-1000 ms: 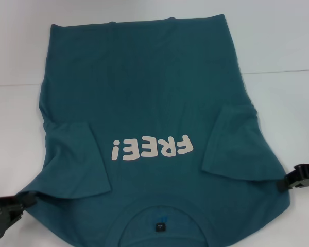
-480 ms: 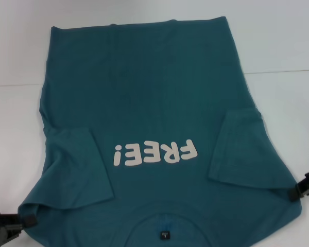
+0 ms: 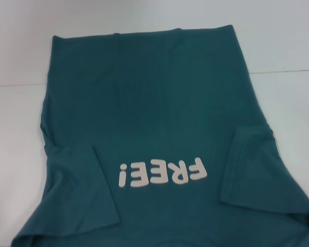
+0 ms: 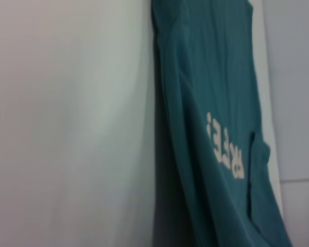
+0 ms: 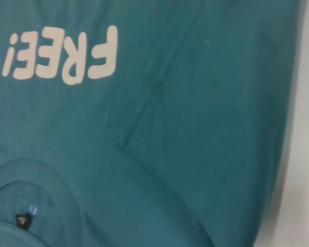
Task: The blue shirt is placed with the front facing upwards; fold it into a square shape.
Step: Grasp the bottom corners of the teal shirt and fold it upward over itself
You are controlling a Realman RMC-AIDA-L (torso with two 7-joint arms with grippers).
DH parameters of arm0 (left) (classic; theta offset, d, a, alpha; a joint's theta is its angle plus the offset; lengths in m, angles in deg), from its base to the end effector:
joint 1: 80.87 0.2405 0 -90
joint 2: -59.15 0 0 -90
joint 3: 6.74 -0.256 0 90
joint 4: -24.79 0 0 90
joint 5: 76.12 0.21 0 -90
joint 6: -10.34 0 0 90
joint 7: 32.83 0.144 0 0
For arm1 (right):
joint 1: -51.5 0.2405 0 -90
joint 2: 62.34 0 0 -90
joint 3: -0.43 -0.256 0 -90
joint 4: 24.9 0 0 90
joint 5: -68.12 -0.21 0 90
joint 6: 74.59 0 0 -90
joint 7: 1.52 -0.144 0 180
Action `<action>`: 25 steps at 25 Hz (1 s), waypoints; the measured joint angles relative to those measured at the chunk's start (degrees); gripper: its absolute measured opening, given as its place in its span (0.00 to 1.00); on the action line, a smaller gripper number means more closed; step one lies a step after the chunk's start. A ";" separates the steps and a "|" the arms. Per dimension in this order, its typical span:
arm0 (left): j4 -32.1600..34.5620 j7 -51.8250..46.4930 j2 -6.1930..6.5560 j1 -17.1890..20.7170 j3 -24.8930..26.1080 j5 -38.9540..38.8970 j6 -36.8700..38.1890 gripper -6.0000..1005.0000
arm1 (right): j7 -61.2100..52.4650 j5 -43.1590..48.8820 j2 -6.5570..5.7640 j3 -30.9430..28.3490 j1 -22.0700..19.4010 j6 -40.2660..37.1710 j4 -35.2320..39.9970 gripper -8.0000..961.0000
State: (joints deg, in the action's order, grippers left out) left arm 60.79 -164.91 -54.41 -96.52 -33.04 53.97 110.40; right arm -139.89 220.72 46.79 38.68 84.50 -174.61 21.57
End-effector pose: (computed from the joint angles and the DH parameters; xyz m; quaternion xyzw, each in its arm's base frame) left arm -0.3684 0.2202 0.0415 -0.6480 -0.7296 -0.2173 0.0249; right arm 0.3313 0.3112 0.0819 -0.7623 0.6371 -0.0762 0.0851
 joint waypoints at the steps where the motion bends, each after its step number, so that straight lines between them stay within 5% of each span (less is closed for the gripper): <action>1: 0.65 0.01 -0.14 0.34 -0.02 1.47 1.04 0.03 | 0.14 1.43 0.27 0.00 -0.06 -1.00 0.27 0.05; 9: 1.26 0.31 -0.68 0.55 -0.33 5.77 3.16 0.03 | 0.91 4.78 1.42 0.24 -0.82 -2.74 0.44 0.05; 17: 1.34 3.16 -0.86 -0.54 0.34 4.53 6.63 0.03 | 2.66 0.01 1.23 -1.09 -1.68 -3.79 1.14 0.05; 23: 0.37 2.29 -0.92 -6.22 0.64 2.87 5.14 0.03 | 3.46 -5.97 1.44 -1.37 0.35 -0.80 0.07 0.05; 25: -1.77 -0.38 -0.94 -10.91 0.68 2.77 0.46 0.03 | 3.22 -7.59 1.70 -1.40 1.25 1.58 -0.85 0.06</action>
State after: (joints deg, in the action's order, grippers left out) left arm 59.02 -165.29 -55.35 -107.43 -32.36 56.74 110.87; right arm -136.67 213.13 48.50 37.28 85.75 -173.03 20.72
